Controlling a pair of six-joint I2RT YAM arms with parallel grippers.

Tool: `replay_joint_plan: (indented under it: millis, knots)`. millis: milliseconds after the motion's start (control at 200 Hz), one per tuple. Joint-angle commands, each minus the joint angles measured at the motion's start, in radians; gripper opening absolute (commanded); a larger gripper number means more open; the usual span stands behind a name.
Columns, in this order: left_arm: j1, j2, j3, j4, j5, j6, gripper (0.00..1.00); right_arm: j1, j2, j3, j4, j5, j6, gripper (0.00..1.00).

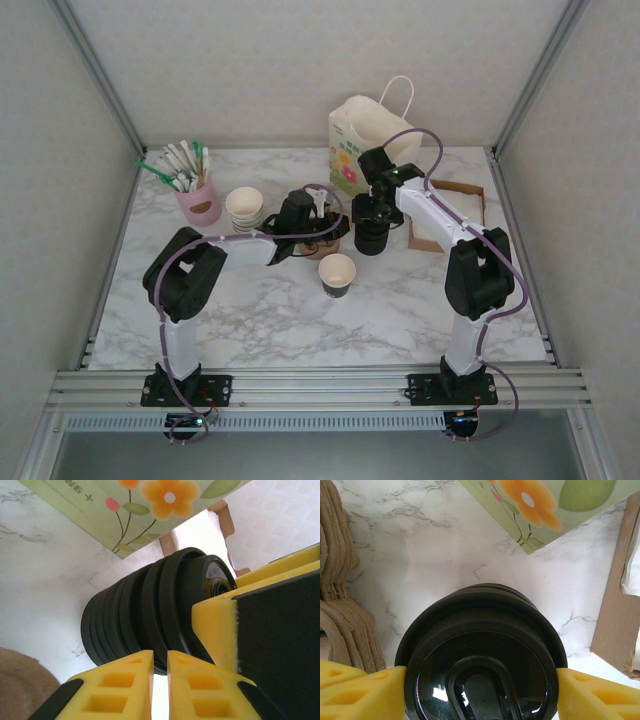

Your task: Pack the takeout coffee

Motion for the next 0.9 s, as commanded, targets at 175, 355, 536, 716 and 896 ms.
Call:
replay_joint_plan:
  millis: [175, 355, 536, 716, 896]
  knots:
    - [-0.009, 0.061, 0.042, -0.003, 0.035, -0.001, 0.14, -0.004, -0.008, 0.006, -0.016, -0.013, 0.019, 0.73]
    - [-0.009, 0.054, 0.022, 0.040, 0.062, -0.028, 0.15, -0.003, -0.009, 0.007, -0.018, -0.017, 0.019, 0.73]
    - [-0.007, 0.043, 0.006, 0.081, 0.088, -0.061, 0.19, -0.005, -0.009, 0.010, -0.022, -0.020, 0.019, 0.73]
    - [-0.003, 0.045, -0.008, 0.122, 0.108, -0.090, 0.20, -0.006, -0.011, 0.011, -0.022, -0.023, 0.018, 0.73]
    - [0.002, 0.051, -0.016, 0.157, 0.133, -0.120, 0.20, -0.006, -0.011, 0.009, -0.022, -0.029, 0.019, 0.73]
